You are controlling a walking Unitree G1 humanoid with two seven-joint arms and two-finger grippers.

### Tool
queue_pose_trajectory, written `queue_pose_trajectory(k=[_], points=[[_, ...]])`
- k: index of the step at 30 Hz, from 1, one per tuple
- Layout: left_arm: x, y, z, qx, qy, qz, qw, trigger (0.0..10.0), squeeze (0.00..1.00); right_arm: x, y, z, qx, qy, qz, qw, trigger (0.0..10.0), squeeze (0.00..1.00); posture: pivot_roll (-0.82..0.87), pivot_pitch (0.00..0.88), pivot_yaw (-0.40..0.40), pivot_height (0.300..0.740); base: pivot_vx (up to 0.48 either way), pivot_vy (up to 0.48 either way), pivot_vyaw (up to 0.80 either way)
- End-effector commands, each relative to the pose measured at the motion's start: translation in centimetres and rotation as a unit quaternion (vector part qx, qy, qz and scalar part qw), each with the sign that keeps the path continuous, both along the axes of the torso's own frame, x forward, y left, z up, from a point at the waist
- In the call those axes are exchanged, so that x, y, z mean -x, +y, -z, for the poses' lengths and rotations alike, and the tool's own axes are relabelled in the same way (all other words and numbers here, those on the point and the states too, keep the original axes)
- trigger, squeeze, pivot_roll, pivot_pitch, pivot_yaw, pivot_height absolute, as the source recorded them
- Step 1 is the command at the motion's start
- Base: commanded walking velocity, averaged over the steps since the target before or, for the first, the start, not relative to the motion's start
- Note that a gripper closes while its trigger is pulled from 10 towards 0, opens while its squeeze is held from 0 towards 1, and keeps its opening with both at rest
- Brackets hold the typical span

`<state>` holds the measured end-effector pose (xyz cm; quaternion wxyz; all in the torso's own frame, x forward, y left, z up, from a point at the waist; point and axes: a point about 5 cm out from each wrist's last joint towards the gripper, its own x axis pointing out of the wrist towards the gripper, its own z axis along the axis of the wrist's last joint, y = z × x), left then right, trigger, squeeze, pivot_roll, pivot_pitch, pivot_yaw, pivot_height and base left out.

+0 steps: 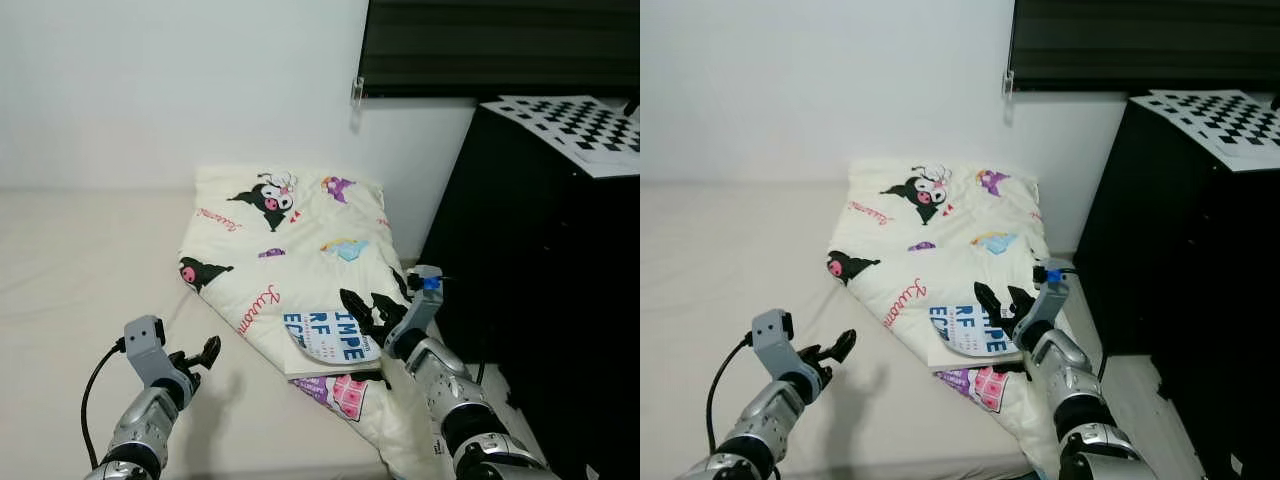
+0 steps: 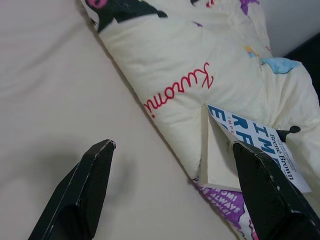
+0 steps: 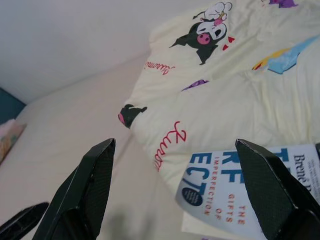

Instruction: Clean up the room

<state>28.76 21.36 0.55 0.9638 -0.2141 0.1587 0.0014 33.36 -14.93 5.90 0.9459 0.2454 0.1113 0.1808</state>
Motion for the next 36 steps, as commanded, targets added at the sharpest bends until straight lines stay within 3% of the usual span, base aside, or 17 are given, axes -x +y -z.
queue_pose_trajectory(k=[1, 2, 8, 20, 23, 25, 27, 28, 30, 31, 33, 34, 35, 36], points=[[0.2, -0.3, 0.3, -0.002, 0.004, 0.005, 1.0, 10.0, 0.0, -0.2, -0.3, 0.0, -0.013, 0.013, 0.016, 1.0, 10.0, 0.0, -0.09, 0.0, -0.041, 0.68, 0.0, 0.0, 0.0], [-0.4, -0.8, -0.4, 0.001, -0.019, 0.02, 1.0, 10.0, 0.0, -0.3, -0.9, 0.2, -0.041, 0.026, 0.044, 0.998, 10.0, 0.0, -0.09, 0.0, -0.043, 0.67, 0.0, 0.0, 0.0], [-1.1, -2.0, -1.1, 0.016, -0.046, 0.046, 0.998, 10.0, 0.0, 0.2, -1.6, 1.2, -0.082, 0.063, 0.075, 0.992, 10.0, 0.0, -0.08, 0.0, -0.04, 0.645, 0.0, 0.0, 0.0], [-0.8, -2.7, -0.9, 0.015, -0.052, 0.068, 0.996, 10.0, 0.0, 0.3, -0.9, 1.5, -0.086, 0.074, 0.07, 0.991, 10.0, 0.0, -0.07, 0.0, -0.033, 0.6, 0.0, 0.0, 0.0], [-1.5, -3.4, -2.3, 0.008, -0.104, 0.106, 0.989, 10.0, 0.0, 0.0, -1.3, 1.0, -0.088, 0.062, 0.076, 0.991, 10.0, 0.0, -0.07, 0.0, -0.035, 0.585, 0.0, 0.0, 0.0], [-2.5, -4.6, -4.5, -0.007, -0.175, 0.159, 0.972, 10.0, 0.0, -0.4, -2.2, 0.2, -0.095, 0.042, 0.089, 0.991, 10.0, 0.0, -0.07, 0.0, -0.036, 0.57, 0.0, 0.0, 0.0], [-2.6, -4.9, -4.9, -0.011, -0.186, 0.169, 0.968, 10.0, 0.0, -0.4, -2.4, 0.1, -0.097, 0.04, 0.091, 0.99, 10.0, 0.0, -0.07, 0.0, -0.036, 0.565, 0.0, 0.0, 0.0], [-3.1, -6.0, -6.8, -0.064, -0.238, 0.222, 0.943, 10.0, 0.0, -0.5, -3.2, -0.3, -0.096, 0.031, 0.102, 0.99, 10.0, 0.0, -0.08, 0.0, -0.036, 0.56, 0.0, 0.0, 0.0], [-3.1, -6.0, -6.8, -0.064, -0.238, 0.222, 0.943, 10.0, 0.0, -0.5, -3.2, -0.3, -0.096, 0.031, 0.102, 0.99, 10.0, 0.0, -0.08, 0.0, -0.036, 0.56, 0.0, 0.0, 0.0], [-3.2, -7.0, -8.1, -0.102, -0.275, 0.261, 0.92, 10.0, 0.0, -0.6, -3.8, -0.6, -0.095, 0.025, 0.109, 0.989, 10.0, 0.0, -0.08, 0.0, -0.037, 0.555, 0.0, 0.0, 0.0], [-3.0, -10.2, -11.1, -0.206, -0.357, 0.358, 0.838, 10.0, 0.0, -0.6, -6.0, -1.0, -0.084, 0.019, 0.145, 0.986, 10.0, 0.0, -0.08, 0.0, -0.039, 0.545, 0.0, 0.0, 0.0], [-2.8, -11.2, -11.8, -0.23, -0.378, 0.382, 0.811, 10.0, 0.0, -0.5, -6.8, -1.1, -0.08, 0.018, 0.158, 0.984, 10.0, 0.0, -0.08, 0.0, -0.039, 0.54, 0.0, 0.0, 0.0], [-2.8, -11.2, -11.8, -0.23, -0.378, 0.382, 0.811, 10.0, 0.0, -0.5, -6.8, -1.1, -0.08, 0.018, 0.158, 0.984, 10.0, 0.0, -0.08, 0.0, -0.039, 0.54, 0.0, 0.0, 0.0], [-2.5, -12.3, -12.1, -0.255, -0.393, 0.408, 0.784, 10.0, 0.0, -0.4, -7.6, -1.2, -0.075, 0.019, 0.174, 0.982, 10.0, 0.0, -0.09, 0.0, -0.034, 0.535, 0.0, 0.0, 0.0]])
